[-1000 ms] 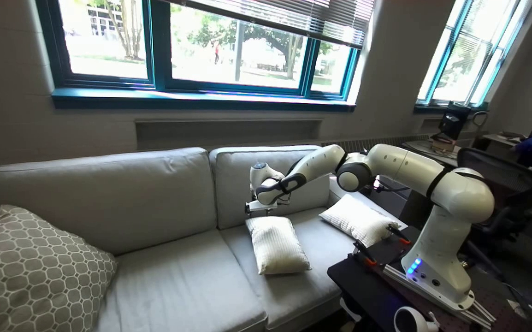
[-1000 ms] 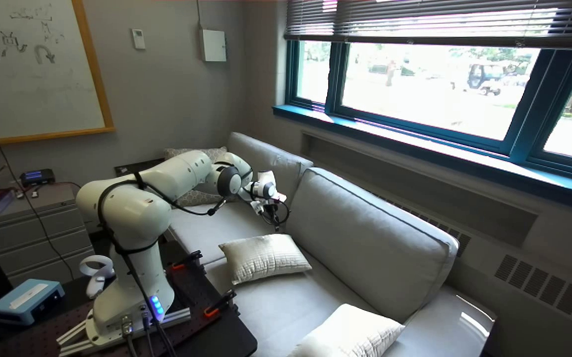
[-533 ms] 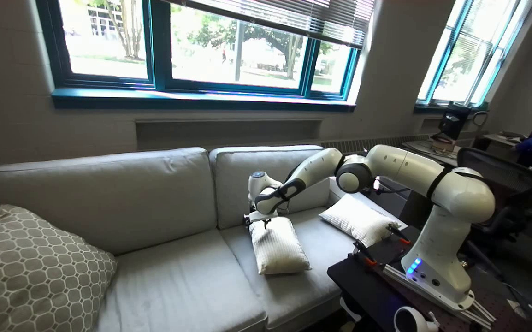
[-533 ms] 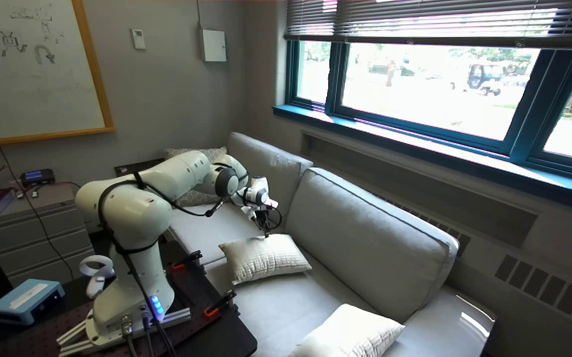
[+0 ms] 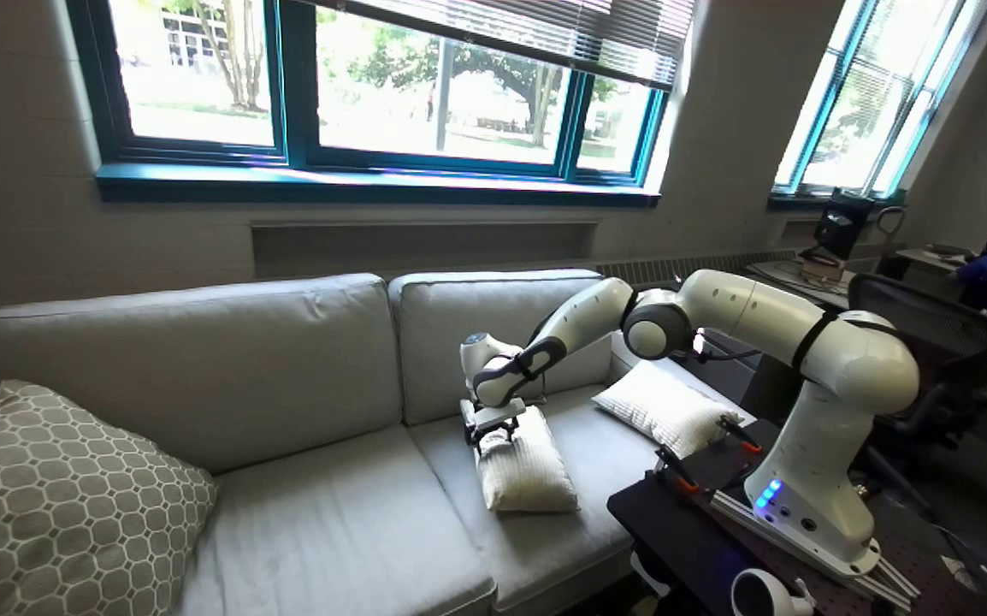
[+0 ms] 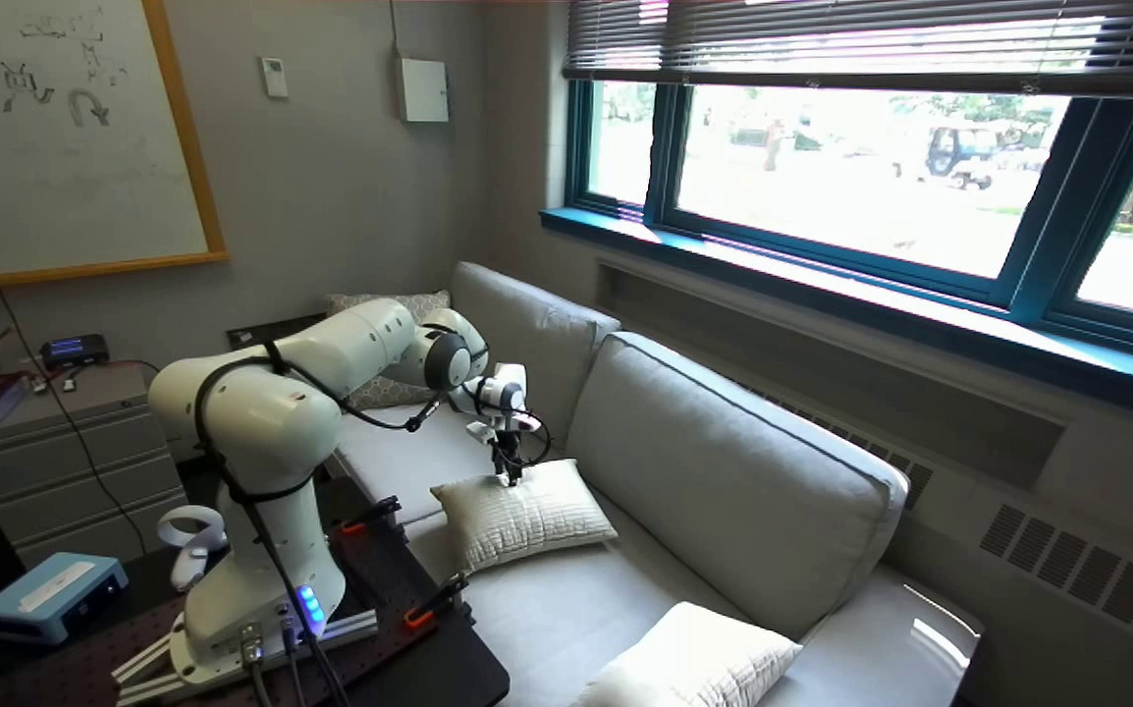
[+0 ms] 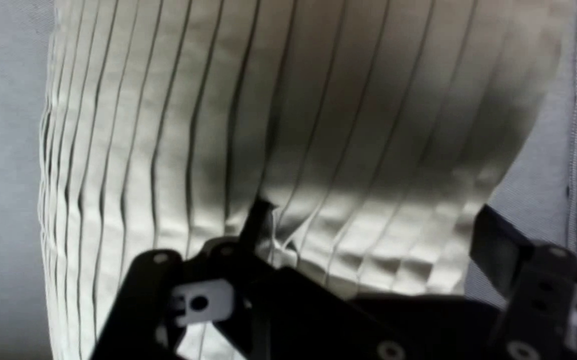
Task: Stack the pillows at the edge of the sofa.
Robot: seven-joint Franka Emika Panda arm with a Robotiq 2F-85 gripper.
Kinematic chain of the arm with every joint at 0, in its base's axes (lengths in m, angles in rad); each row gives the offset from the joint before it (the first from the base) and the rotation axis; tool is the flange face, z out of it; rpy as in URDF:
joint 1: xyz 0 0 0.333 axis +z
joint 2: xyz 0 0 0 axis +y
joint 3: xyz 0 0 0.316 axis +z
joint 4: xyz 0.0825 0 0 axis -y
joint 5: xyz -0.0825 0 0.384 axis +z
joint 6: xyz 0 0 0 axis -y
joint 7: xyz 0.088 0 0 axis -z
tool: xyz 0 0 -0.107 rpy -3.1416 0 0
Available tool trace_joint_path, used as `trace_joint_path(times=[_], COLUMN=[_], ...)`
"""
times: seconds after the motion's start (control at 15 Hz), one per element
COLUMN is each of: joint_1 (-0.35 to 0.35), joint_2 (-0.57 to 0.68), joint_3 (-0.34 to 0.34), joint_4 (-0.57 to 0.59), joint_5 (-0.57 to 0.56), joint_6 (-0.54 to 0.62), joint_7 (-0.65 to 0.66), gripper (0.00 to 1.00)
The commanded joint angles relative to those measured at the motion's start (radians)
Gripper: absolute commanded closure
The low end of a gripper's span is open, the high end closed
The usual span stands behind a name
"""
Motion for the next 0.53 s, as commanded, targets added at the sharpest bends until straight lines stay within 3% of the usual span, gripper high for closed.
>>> trace_joint_path(times=[0.0, 0.07, 0.47], joint_1=[0.010, 0.010, 0.003], joint_2=[0.000, 0.000, -0.002], joint_3=[-0.025, -0.030, -0.054], joint_4=[-0.007, -0.008, -0.008], joint_5=[0.010, 0.006, 0.000], joint_6=[-0.099, -0.111, -0.118], joint_7=[0.001, 0.000, 0.023], gripper=[0.25, 0.26, 0.70])
